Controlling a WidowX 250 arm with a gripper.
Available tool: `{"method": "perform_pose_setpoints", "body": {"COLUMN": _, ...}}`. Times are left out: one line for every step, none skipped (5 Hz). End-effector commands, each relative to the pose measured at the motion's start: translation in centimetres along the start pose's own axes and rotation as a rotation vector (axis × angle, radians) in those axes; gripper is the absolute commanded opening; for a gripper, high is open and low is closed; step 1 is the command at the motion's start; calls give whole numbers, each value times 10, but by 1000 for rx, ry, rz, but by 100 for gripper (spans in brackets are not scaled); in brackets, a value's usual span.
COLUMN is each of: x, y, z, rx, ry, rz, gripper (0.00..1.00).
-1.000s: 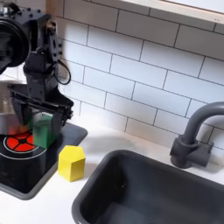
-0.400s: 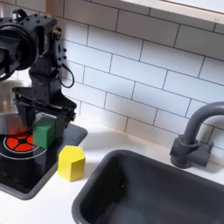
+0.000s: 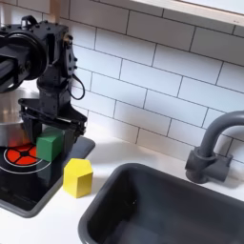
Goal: Reach green block
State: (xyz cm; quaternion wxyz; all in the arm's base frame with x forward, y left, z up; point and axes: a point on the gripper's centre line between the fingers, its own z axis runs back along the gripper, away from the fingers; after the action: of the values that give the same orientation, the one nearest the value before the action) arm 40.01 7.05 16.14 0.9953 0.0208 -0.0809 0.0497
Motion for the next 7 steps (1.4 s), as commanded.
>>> {"method": "perform_pose_setpoints", "body": {"x": 1, "y": 6, "z": -5, "rx": 15, "ry": 14, "rz": 11, "gripper": 100}}
{"method": "perform_pose_setpoints", "body": {"x": 1, "y": 5, "z": -12, "rx": 17, "ry": 36, "rz": 6, "gripper": 100}}
{"method": "perform_pose_setpoints", "body": {"x": 0, "y": 3, "z": -16, "rx": 24, "ry": 46, "rz": -6, "gripper": 100}}
{"method": "perform_pose_setpoints", "body": {"x": 4, "y": 4, "z": -14, "rx": 31, "ry": 42, "rz": 3, "gripper": 100}}
{"method": "perform_pose_setpoints", "body": {"x": 6, "y": 5, "z": -17, "rx": 32, "ry": 51, "rz": 13, "gripper": 100}}
{"method": "perform_pose_setpoints", "body": {"x": 6, "y": 5, "z": -20, "rx": 31, "ry": 64, "rz": 16, "gripper": 100}}
{"method": "perform_pose_setpoints", "body": {"x": 3, "y": -3, "z": -13, "rx": 8, "ry": 34, "rz": -35, "gripper": 100}}
